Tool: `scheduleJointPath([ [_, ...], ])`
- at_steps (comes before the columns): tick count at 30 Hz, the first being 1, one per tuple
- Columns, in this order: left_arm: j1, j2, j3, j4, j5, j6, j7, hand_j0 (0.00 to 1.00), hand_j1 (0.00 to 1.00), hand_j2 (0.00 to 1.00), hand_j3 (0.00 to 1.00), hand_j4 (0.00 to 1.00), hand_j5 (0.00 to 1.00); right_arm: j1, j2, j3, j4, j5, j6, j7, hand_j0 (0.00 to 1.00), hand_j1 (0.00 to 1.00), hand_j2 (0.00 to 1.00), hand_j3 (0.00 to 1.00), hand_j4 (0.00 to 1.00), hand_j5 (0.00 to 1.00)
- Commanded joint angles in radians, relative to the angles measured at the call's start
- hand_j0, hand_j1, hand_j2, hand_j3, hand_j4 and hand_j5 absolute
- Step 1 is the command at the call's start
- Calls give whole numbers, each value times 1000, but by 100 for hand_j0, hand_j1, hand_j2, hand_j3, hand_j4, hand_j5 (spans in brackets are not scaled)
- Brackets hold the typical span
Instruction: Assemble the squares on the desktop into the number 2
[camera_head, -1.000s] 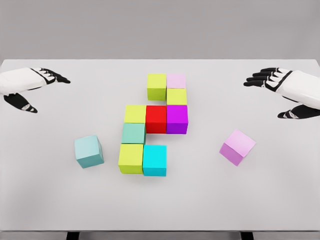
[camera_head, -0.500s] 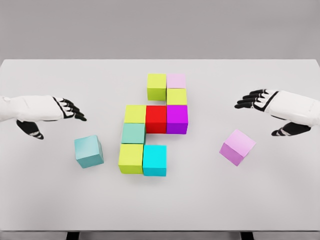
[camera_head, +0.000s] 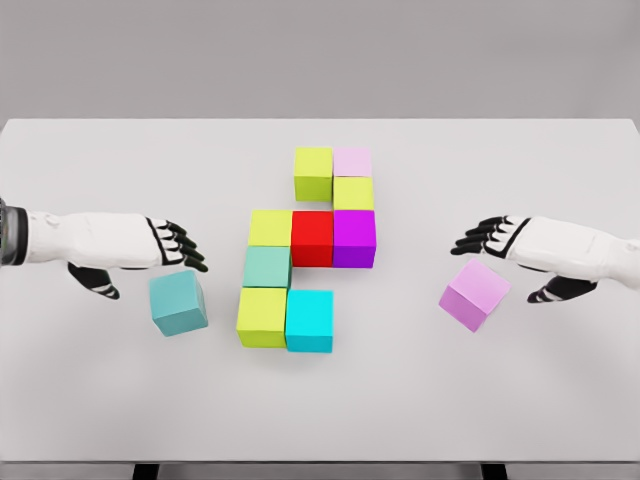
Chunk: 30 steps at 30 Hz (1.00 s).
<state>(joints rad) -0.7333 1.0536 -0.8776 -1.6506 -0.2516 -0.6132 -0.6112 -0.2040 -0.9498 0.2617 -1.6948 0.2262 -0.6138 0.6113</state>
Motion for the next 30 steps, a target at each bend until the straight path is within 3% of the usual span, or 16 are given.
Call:
scheduleJointPath([
  [1,0,-11,-1,-3,5,2,0,100,100,100,100,100,100,0,-1,7,0,5,3,0,100,100,100,100,100,100],
  [6,0,-18,-34,-3,-12,2,0,100,100,100,100,100,100,-3,-1,28,0,41,3,0,100,100,100,100,100,100],
  [30,0,-43,-47,0,-48,2,0,100,100,100,100,100,100,-81,9,154,23,156,3,0,100,100,100,100,100,100],
])
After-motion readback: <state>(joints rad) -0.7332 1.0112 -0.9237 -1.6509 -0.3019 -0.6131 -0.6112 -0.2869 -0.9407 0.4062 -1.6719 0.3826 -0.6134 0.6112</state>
